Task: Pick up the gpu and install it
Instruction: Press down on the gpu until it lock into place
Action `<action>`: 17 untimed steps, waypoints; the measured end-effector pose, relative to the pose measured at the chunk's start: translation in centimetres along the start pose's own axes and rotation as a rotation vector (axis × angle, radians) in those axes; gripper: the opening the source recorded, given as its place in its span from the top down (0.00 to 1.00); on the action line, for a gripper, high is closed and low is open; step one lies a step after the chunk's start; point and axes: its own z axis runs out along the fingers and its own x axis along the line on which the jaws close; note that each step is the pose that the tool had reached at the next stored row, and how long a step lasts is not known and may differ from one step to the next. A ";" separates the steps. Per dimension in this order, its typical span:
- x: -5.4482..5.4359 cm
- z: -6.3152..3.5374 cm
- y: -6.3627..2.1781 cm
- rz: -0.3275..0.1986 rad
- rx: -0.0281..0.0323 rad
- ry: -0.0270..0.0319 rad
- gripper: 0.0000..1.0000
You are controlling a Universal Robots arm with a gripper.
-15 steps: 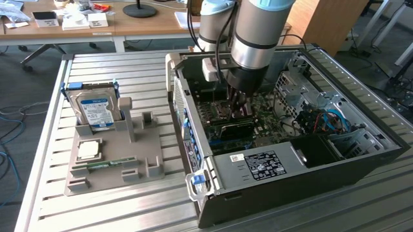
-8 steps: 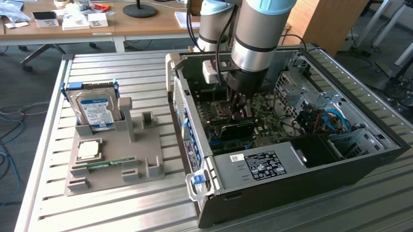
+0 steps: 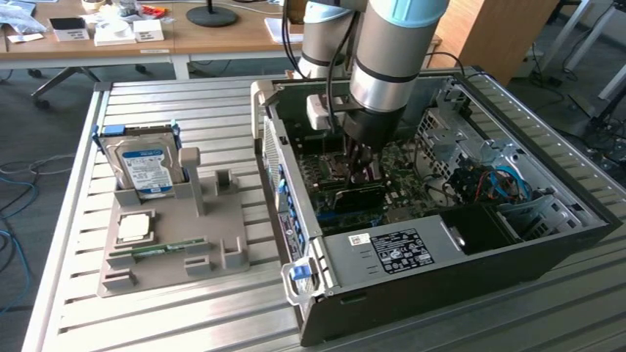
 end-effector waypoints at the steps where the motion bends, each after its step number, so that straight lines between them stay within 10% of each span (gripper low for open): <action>1: 0.0 0.00 0.00 0.000 0.0000 0.0001 0.89; 17: 0.0 0.48 0.01 0.000 0.0000 0.0000 0.89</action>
